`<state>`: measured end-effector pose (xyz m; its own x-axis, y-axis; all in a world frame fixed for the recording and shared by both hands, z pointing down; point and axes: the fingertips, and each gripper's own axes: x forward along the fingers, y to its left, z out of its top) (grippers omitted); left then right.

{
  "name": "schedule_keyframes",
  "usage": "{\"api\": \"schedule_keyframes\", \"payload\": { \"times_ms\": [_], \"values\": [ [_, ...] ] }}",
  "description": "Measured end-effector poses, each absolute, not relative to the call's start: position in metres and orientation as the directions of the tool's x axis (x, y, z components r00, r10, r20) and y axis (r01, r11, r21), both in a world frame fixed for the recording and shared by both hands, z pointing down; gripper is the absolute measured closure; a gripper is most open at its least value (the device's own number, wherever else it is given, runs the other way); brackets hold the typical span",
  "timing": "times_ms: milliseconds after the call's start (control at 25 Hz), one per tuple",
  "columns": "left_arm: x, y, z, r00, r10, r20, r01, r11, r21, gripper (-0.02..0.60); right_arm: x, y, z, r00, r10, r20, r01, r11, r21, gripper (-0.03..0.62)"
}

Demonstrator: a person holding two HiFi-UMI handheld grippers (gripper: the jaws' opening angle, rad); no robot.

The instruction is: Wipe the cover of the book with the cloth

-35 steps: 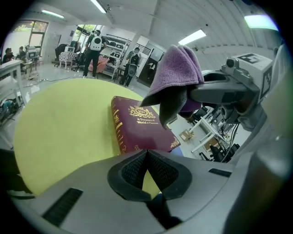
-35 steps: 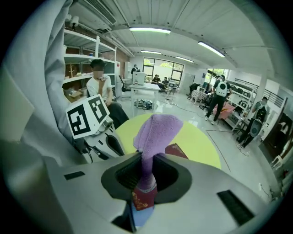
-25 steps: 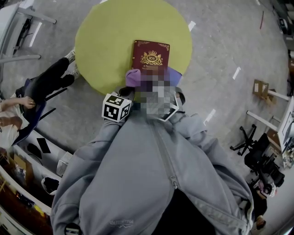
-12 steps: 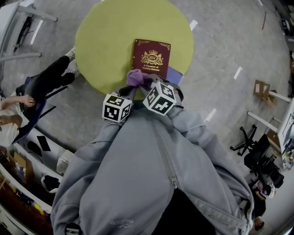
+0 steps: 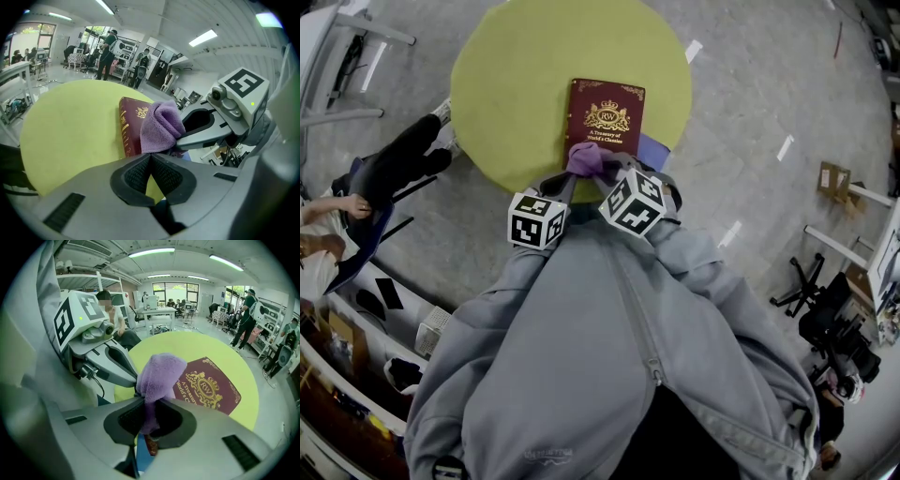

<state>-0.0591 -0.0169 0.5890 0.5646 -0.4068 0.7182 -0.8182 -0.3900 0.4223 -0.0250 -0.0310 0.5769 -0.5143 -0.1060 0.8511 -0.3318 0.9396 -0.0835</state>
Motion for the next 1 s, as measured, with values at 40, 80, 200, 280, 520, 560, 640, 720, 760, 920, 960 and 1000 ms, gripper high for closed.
{"api": "schedule_keyframes", "payload": {
  "times_ms": [40, 80, 200, 280, 520, 560, 640, 720, 760, 920, 960, 1000],
  "values": [
    [-0.059, -0.017, 0.589, 0.564, -0.408, 0.718, -0.819, -0.389, 0.422, 0.563, -0.021, -0.030, 0.577, -0.509, -0.110, 0.854, -0.340, 0.937, -0.082, 0.523],
    [-0.059, -0.017, 0.589, 0.563, -0.408, 0.718, -0.819, -0.388, 0.422, 0.563, -0.016, -0.030, 0.578, -0.503, -0.114, 0.857, -0.348, 0.934, -0.080, 0.523],
    [-0.059, -0.016, 0.589, 0.563, -0.409, 0.719, -0.820, -0.388, 0.421, 0.563, -0.002, -0.028, 0.580, -0.483, -0.124, 0.867, -0.374, 0.924, -0.076, 0.523],
    [-0.059, -0.016, 0.589, 0.562, -0.409, 0.719, -0.820, -0.390, 0.419, 0.563, 0.008, -0.026, 0.580, -0.472, -0.132, 0.872, -0.394, 0.916, -0.074, 0.523],
    [-0.058, -0.015, 0.587, 0.562, -0.406, 0.721, -0.819, -0.397, 0.414, 0.563, 0.031, -0.021, 0.580, -0.439, -0.156, 0.885, -0.447, 0.892, -0.064, 0.523],
    [-0.058, -0.015, 0.587, 0.562, -0.405, 0.721, -0.818, -0.399, 0.414, 0.563, 0.034, -0.020, 0.580, -0.435, -0.160, 0.886, -0.455, 0.888, -0.064, 0.523],
    [-0.057, -0.015, 0.587, 0.562, -0.402, 0.723, -0.817, -0.403, 0.412, 0.563, 0.041, -0.019, 0.580, -0.426, -0.165, 0.890, -0.473, 0.879, -0.064, 0.523],
    [-0.057, -0.015, 0.587, 0.562, -0.399, 0.724, -0.817, -0.406, 0.410, 0.563, 0.047, -0.018, 0.580, -0.417, -0.170, 0.893, -0.493, 0.867, -0.065, 0.523],
    [-0.056, -0.015, 0.587, 0.562, -0.398, 0.725, -0.816, -0.408, 0.409, 0.563, 0.050, -0.017, 0.581, -0.412, -0.174, 0.895, -0.503, 0.862, -0.064, 0.523],
    [-0.056, -0.015, 0.587, 0.562, -0.393, 0.728, -0.816, -0.412, 0.407, 0.563, 0.062, -0.015, 0.581, -0.389, -0.181, 0.903, -0.535, 0.843, -0.061, 0.523],
    [-0.056, -0.015, 0.586, 0.561, -0.392, 0.729, -0.815, -0.413, 0.406, 0.563, 0.065, -0.014, 0.582, -0.383, -0.182, 0.906, -0.540, 0.839, -0.060, 0.523],
    [-0.056, -0.015, 0.586, 0.561, -0.392, 0.729, -0.815, -0.414, 0.405, 0.563, 0.069, -0.013, 0.582, -0.376, -0.183, 0.908, -0.545, 0.836, -0.057, 0.523]
  ]
}}
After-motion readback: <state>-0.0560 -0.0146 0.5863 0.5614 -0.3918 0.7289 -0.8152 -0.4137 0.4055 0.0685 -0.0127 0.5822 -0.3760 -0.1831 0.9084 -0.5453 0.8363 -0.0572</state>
